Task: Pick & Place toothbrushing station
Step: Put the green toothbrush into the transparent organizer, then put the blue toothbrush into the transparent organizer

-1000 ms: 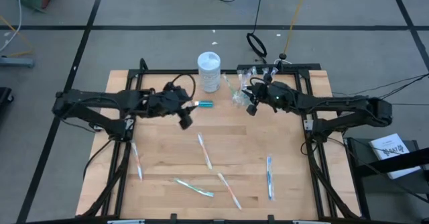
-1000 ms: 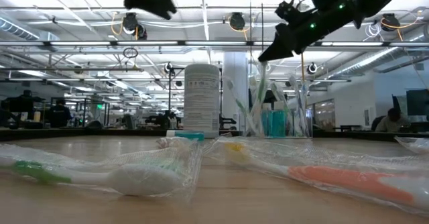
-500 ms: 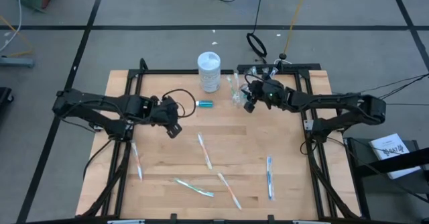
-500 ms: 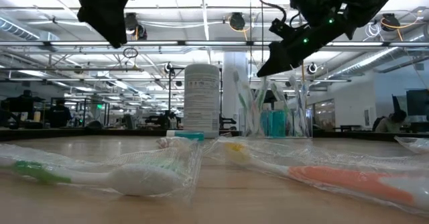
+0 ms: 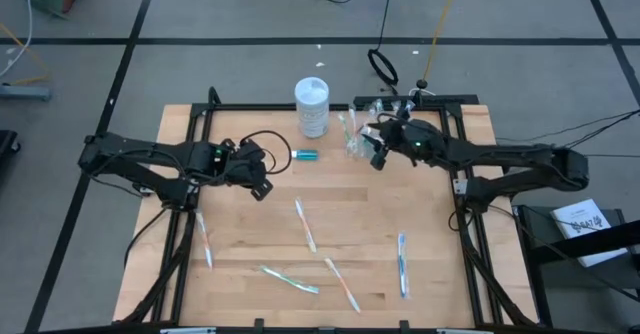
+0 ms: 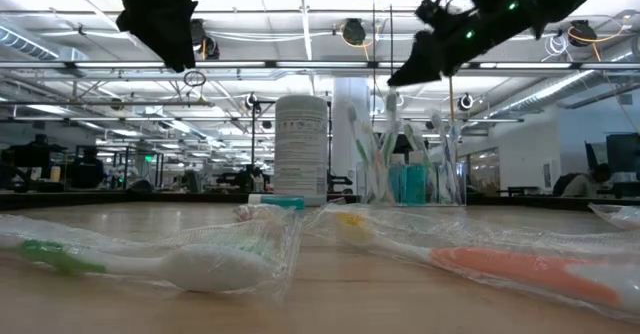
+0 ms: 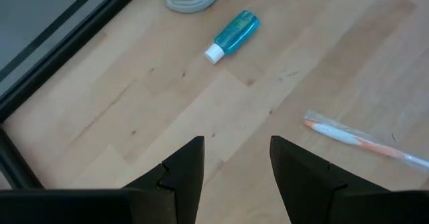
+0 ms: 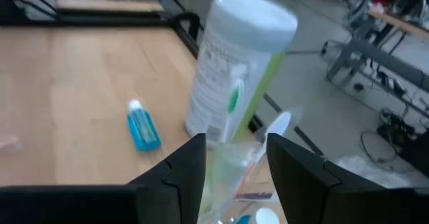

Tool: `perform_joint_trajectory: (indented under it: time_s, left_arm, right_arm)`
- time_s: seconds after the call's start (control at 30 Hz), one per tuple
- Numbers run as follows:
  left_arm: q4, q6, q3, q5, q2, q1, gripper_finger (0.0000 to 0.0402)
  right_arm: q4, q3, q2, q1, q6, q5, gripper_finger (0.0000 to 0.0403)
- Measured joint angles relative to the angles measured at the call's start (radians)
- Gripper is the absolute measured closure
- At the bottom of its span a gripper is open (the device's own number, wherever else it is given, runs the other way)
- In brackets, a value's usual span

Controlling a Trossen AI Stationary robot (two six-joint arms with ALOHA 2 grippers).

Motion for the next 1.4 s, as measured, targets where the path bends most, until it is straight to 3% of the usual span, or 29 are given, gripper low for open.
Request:
perform_joint_trajectory:
  time_s: [0.13,0.33,0.57,0.8,1.03,1.4]
  left_arm:
    - [0.0,0.015,0.0,-0.024,0.0,0.0,0.0224]
    - [0.003,0.026,0.0,-0.058,0.0,0.001,0.0224]
    - [0.072,0.056,0.0,-0.058,0.0,0.001,0.0224]
    - [0.221,0.206,0.0,-0.076,0.0,0.001,0.0224]
    - [0.243,0.333,0.0,-0.177,0.0,0.006,0.0224]
    - [0.241,0.492,0.0,-0.183,0.0,0.08,0.0224]
  right_arm:
    - [-0.129,0.0,-0.119,0.031,0.087,0.0,0.025]
    - [-0.46,0.0,-0.253,0.114,0.303,0.015,0.025]
    - [-0.772,0.0,-0.253,0.233,0.699,-0.322,0.025]
    - [-0.945,0.0,-0.162,0.321,1.055,-0.466,0.025]
    - [-0.971,0.0,-0.04,0.473,1.337,-0.475,0.025]
    - [-0.848,0.0,0.185,0.663,1.599,-0.446,0.025]
